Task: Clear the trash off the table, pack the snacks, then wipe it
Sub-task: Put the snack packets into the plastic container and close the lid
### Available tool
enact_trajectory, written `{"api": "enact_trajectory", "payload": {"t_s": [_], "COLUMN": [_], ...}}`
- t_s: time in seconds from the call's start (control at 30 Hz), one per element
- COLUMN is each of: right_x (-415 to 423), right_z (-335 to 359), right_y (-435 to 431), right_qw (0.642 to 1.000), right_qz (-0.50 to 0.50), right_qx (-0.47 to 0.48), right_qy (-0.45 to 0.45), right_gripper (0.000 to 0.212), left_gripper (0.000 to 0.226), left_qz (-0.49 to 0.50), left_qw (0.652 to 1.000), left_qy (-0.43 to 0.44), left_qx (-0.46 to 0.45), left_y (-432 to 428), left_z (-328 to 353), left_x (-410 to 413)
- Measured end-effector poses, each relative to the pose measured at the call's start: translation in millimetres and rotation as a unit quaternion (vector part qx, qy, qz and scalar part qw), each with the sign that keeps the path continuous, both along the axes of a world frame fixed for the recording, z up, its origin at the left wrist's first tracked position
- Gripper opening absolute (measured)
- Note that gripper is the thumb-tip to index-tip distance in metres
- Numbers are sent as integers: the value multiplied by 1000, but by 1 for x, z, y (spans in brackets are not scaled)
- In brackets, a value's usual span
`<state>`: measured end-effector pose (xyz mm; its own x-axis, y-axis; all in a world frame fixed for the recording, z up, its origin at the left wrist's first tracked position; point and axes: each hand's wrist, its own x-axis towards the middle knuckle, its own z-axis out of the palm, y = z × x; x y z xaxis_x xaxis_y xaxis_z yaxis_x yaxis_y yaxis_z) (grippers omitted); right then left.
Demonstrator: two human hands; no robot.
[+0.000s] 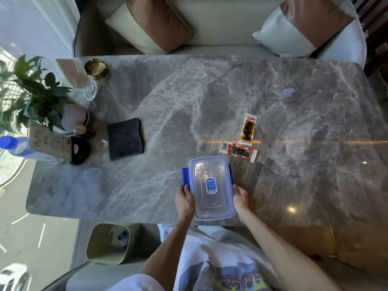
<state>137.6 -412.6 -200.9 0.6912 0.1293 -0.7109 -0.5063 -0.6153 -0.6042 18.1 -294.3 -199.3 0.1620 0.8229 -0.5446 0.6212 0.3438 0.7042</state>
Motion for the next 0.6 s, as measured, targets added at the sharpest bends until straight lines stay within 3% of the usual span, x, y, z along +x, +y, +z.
{"api": "enact_trajectory", "payload": {"t_s": [0.13, 0.23, 0.37, 0.5, 0.6], "right_x": [16, 15, -5, -14, -18], "right_z": [10, 30, 43, 47, 58], "right_y": [-6, -13, -10, -2, 5], "right_qw": [998, 988, 987, 977, 980], "right_qz": [44, 95, 155, 175, 141], "right_qx": [-13, -54, 27, -64, -40], "right_qy": [-43, -111, -38, -107, -136], "right_gripper": [39, 36, 24, 43, 46], "left_gripper": [14, 44, 41, 38, 39], "left_qz": [-74, -97, -211, -360, -340], "left_qw": [997, 994, 974, 931, 940], "left_qy": [12, 51, -5, 27, 15], "left_qx": [-14, 18, 82, 47, 20], "left_y": [12, 28, 52, 75, 88], "left_z": [10, 21, 42, 54, 58], "left_x": [-6, -6, 23, 56, 58]}}
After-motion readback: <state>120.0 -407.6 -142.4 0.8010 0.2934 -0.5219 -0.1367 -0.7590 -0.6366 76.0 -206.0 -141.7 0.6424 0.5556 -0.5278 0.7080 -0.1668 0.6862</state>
